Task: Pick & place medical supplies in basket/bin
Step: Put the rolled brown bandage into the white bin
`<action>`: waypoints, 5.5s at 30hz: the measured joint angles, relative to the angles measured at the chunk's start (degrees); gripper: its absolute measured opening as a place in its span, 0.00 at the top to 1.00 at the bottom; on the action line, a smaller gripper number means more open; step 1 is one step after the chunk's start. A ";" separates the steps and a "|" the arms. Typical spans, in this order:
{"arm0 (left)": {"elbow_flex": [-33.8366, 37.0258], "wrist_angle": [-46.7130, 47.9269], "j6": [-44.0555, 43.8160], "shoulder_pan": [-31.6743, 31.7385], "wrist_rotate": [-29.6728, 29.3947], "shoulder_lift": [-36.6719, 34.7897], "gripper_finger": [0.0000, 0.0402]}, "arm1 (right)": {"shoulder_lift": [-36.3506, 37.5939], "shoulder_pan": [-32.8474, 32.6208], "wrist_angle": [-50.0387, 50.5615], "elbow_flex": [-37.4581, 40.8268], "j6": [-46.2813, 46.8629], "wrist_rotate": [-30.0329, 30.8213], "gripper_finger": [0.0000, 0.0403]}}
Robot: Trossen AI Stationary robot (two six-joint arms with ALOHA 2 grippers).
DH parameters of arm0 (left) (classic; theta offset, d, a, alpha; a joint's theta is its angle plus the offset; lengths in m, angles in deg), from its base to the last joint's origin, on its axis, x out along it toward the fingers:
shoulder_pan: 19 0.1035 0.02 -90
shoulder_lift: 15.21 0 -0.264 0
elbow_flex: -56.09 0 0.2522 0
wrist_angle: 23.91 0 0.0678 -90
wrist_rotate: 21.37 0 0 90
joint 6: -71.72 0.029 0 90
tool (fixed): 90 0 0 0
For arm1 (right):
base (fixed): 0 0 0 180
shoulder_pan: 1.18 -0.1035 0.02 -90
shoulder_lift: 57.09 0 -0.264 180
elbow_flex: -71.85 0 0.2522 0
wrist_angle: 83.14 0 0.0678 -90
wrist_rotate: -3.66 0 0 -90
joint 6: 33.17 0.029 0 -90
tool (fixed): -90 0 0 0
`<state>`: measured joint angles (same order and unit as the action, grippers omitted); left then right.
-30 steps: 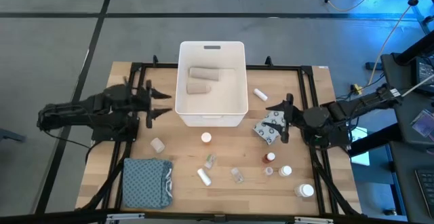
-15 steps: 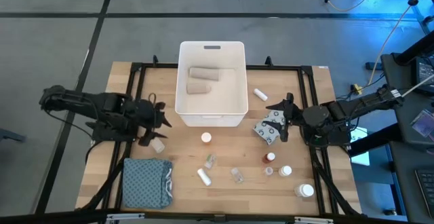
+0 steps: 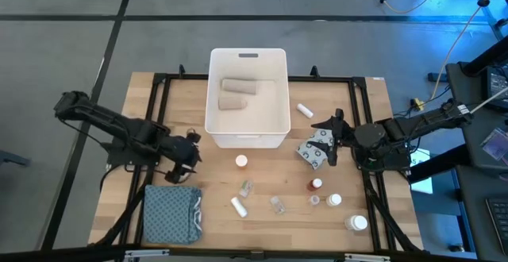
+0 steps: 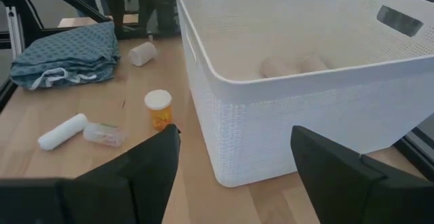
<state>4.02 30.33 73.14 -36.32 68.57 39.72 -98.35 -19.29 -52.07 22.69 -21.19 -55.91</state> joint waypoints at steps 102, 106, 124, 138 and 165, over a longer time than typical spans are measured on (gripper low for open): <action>-28.59 14.29 -11.22 -4.59 -36.72 0.32 0.99 | 0.00 -0.02 4.83 0.00 -0.75 0.00 0.30; -29.77 5.84 -1.82 0.36 -44.55 -0.45 0.99 | 0.01 -0.02 4.79 0.00 -2.09 0.02 0.30; -45.39 11.23 14.19 38.90 -15.77 27.92 0.99 | 0.01 -0.01 4.70 0.00 -1.98 0.04 0.30; -61.99 33.59 14.43 42.96 -12.68 51.97 0.99 | 0.02 0.00 4.74 0.00 -1.98 0.07 0.30; -62.07 37.74 14.41 45.57 -11.86 65.61 0.97 | 0.02 -0.02 5.01 0.00 -1.96 0.02 0.30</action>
<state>-58.05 68.07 87.55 9.25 56.71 105.33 -98.32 -19.30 -47.06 22.69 -23.14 -55.89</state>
